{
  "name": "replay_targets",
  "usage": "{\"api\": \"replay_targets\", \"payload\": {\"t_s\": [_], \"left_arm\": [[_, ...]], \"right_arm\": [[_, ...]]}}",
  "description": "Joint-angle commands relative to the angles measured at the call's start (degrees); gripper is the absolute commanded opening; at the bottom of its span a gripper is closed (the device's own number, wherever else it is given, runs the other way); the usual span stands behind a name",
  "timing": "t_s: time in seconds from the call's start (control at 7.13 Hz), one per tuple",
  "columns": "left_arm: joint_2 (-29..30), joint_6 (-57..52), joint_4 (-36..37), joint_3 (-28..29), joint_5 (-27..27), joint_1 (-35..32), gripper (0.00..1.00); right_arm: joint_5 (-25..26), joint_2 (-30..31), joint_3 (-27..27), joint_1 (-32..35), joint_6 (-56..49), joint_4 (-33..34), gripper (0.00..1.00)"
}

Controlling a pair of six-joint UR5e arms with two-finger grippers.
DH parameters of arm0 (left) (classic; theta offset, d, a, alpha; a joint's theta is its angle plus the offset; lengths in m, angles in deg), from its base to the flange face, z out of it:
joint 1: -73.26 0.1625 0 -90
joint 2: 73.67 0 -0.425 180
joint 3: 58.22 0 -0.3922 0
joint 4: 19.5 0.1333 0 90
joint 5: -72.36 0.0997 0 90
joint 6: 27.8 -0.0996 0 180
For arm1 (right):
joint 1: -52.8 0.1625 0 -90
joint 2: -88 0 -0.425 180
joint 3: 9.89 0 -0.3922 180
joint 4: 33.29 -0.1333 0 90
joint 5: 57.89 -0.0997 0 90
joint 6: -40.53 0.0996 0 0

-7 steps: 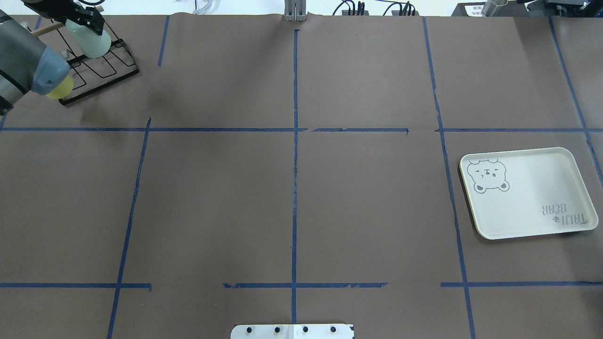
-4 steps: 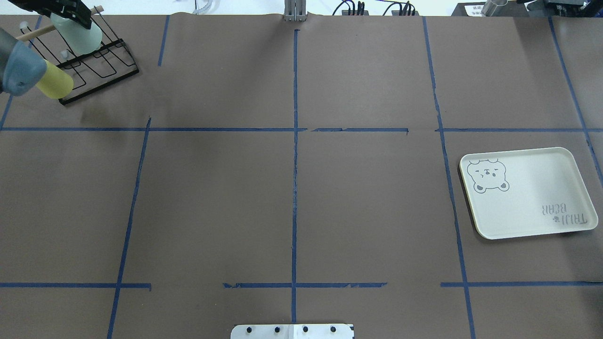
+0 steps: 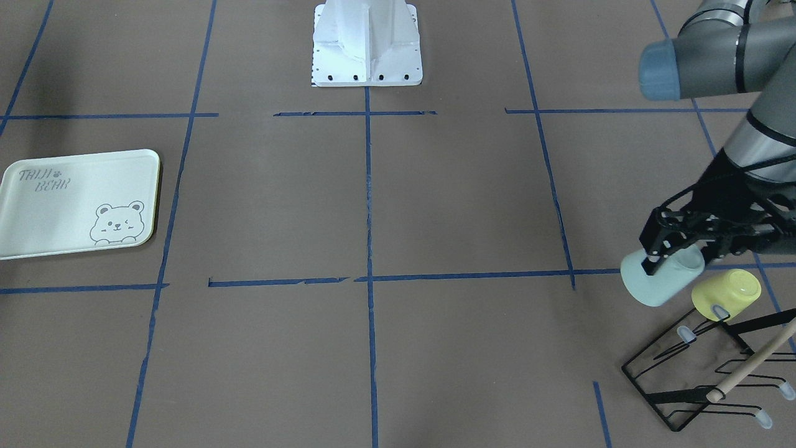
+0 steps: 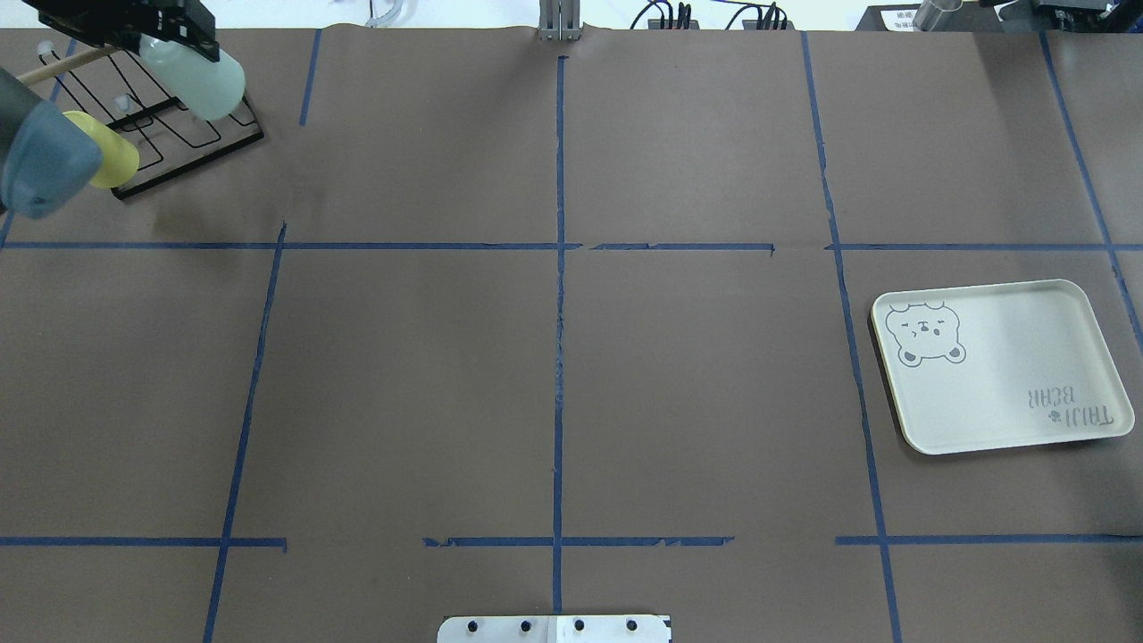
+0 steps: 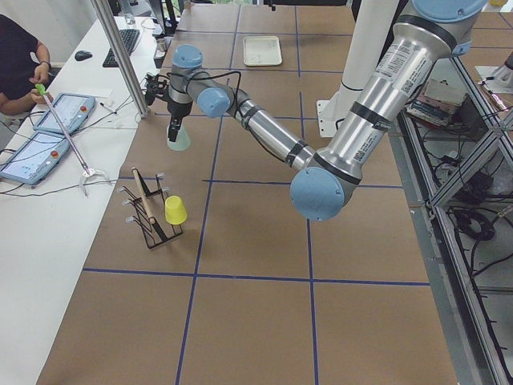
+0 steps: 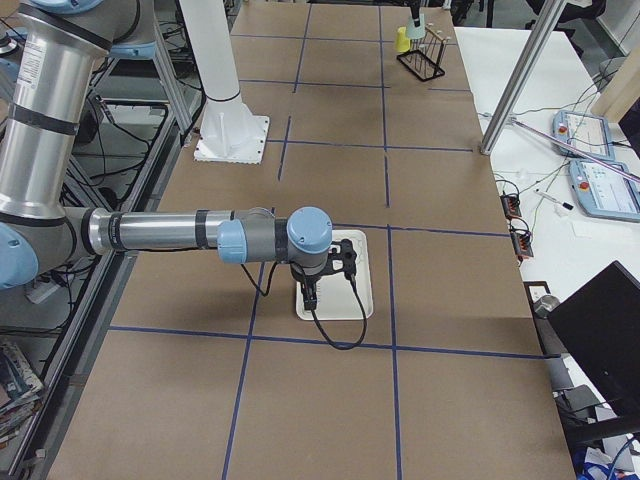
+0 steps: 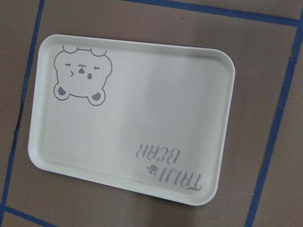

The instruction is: Left arm grabs green cup and hands to right arm on tray

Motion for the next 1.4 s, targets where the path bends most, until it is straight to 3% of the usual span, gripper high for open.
{"api": "replay_targets", "payload": {"t_s": [0.0,0.28,0.42,0.56,0.7,0.84,1.26], "left_arm": [[0.3,17.3,-6.2,-2.6,-0.2,7.3,0.11],[0.2,32.9,-20.6,-1.4,0.3,12.6,0.11],[0.2,37.8,-26.3,-1.3,0.4,14.7,0.11],[0.4,41.5,-31.2,-1.1,0.8,15.9,0.10],[0.5,46.3,-36.1,-1.1,2.9,17.6,0.10],[0.1,49.2,-41.4,-0.5,7.0,20.0,0.10],[0.3,60.9,-62.4,7.7,7.8,21.2,0.10]], "right_arm": [[-0.1,-4.4,-0.3,-7.3,8.0,-8.0,0.99],[1.3,-12.6,-0.7,-14.2,22.2,-13.4,0.99],[4.9,-17.3,-0.7,-18.8,31.5,-15.8,0.99],[10.8,-20.2,-0.7,-23.3,44.1,-22.3,0.99],[15.3,-21.5,-0.7,-26.6,59.3,-32.8,0.99],[16.3,-21.8,-1.8,-29.1,70.3,-42.6,0.99],[17.2,-24.5,-3.2,-35.0,94.8,-67.1,0.99]]}}
